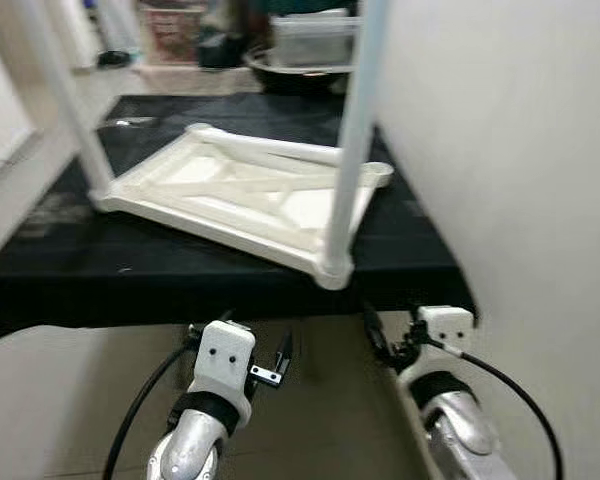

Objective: Building children table

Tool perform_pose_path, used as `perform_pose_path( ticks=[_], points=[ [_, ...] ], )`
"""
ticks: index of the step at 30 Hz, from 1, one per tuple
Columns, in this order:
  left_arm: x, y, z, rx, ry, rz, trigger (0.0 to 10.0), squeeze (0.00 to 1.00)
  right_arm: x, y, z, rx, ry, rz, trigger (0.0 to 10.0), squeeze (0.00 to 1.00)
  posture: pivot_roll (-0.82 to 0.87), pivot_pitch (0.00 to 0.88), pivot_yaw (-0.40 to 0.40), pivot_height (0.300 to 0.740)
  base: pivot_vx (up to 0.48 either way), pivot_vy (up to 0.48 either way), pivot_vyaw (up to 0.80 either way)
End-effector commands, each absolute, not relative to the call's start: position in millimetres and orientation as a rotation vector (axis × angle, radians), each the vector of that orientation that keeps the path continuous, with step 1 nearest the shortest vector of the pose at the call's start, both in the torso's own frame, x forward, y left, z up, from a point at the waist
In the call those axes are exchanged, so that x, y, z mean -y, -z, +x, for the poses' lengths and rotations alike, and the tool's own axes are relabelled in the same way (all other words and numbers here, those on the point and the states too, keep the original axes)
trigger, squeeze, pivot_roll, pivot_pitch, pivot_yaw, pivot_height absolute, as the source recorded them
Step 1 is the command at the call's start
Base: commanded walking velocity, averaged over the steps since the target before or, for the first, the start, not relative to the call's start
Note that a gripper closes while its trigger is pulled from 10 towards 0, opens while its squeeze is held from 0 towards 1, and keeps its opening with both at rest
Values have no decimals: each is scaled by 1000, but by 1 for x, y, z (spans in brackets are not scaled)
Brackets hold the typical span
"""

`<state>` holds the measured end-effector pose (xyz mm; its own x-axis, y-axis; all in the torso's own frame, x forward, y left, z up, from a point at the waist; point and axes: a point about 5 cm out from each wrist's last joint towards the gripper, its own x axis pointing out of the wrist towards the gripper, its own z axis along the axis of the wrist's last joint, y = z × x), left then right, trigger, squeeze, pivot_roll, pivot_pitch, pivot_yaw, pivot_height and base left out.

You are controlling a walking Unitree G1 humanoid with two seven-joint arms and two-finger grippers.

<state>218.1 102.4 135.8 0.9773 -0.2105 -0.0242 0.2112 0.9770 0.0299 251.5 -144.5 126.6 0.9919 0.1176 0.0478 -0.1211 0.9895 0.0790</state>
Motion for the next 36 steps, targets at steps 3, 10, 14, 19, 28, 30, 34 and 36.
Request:
perform_pose_path(
  ticks=[3, 10, 14, 19, 28, 30, 34, 36],
  points=[
    [-109, -132, 219, -41, 165, 49, 10000, 0, 147, -123, 247, 4, -64, 77, 10000, 0, 77, 74, -14, 740, 0, 0, 0],
    [-111, -129, 221, -54, 163, 49, 10000, 0, 153, -120, 243, -48, 10, 91, 10000, 0, 79, 73, -11, 740, 0, 0, 0],
    [-110, -128, 222, -58, 170, 53, 10000, 0, 157, -120, 241, -57, 58, 88, 10000, 0, 79, 72, -11, 740, 0, 0, 0],
    [-109, -128, 221, -60, 171, 53, 10000, 0, 167, -122, 241, -59, 153, 70, 10000, 0, 80, 71, -11, 740, 0, 0, 0],
    [-109, -128, 219, -55, 167, 58, 10000, 0, 194, -122, 242, -67, 330, 12, 10000, 0, 78, 59, -13, 740, 351, 0, 0],
    [-108, -127, 219, -56, 172, 55, 10000, 0, 192, -121, 242, -71, 313, 17, 10000, 0, 78, 56, -13, 740, 401, 0, 0],
    [-108, -127, 219, -59, 174, 55, 10000, 0, 191, -121, 242, -74, 308, 14, 10000, 0, 76, 55, -13, 740, 405, 0, 0],
    [-108, -126, 218, -59, 175, 57, 10000, 0, 190, -121, 242, -79, 305, 16, 10000, 0, 75, 49, -13, 740, 407, 0, 0]
  ],
)
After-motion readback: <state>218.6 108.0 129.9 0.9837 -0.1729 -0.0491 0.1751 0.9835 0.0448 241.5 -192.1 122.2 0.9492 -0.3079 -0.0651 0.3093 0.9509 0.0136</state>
